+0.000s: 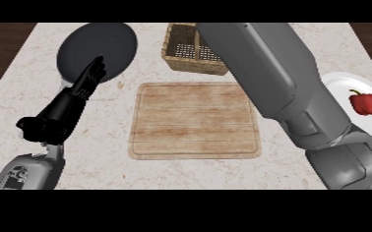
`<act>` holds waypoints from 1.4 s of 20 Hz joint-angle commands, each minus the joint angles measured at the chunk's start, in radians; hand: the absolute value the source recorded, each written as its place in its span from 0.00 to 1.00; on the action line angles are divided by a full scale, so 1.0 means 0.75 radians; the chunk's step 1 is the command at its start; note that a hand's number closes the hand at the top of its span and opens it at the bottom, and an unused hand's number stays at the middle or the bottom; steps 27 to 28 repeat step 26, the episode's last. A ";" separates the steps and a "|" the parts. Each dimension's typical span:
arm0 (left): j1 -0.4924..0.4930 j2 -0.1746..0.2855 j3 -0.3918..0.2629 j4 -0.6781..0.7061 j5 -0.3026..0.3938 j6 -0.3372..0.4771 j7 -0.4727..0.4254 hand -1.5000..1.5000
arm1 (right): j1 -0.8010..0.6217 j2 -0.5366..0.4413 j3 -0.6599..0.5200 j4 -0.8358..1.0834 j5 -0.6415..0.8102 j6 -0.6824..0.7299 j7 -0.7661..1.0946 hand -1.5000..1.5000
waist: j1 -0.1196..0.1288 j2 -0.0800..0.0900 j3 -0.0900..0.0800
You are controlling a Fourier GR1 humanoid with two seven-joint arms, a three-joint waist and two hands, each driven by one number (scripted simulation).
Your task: Pick the tomato from the cutting board and place it in the basket
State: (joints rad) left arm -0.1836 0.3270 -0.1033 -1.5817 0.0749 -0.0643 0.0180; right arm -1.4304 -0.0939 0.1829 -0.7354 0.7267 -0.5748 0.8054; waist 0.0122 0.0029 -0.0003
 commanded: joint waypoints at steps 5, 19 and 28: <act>0.056 0.006 0.009 -0.023 -0.010 -0.042 -0.017 0.50 | 0.085 -0.023 -0.138 0.024 -0.017 -0.240 -0.147 0.00 | 0.013 0.002 0.000; 0.021 -0.048 0.034 0.017 -0.046 -0.050 -0.029 0.50 | -0.029 -0.116 -0.355 0.096 -0.203 -0.187 -0.497 0.00 | 0.013 0.006 0.000; 0.087 -0.084 0.011 -0.043 -0.084 -0.020 -0.015 0.50 | 0.106 -0.108 -0.437 -0.127 -0.307 -0.180 -0.335 0.00 | -0.016 -0.011 0.001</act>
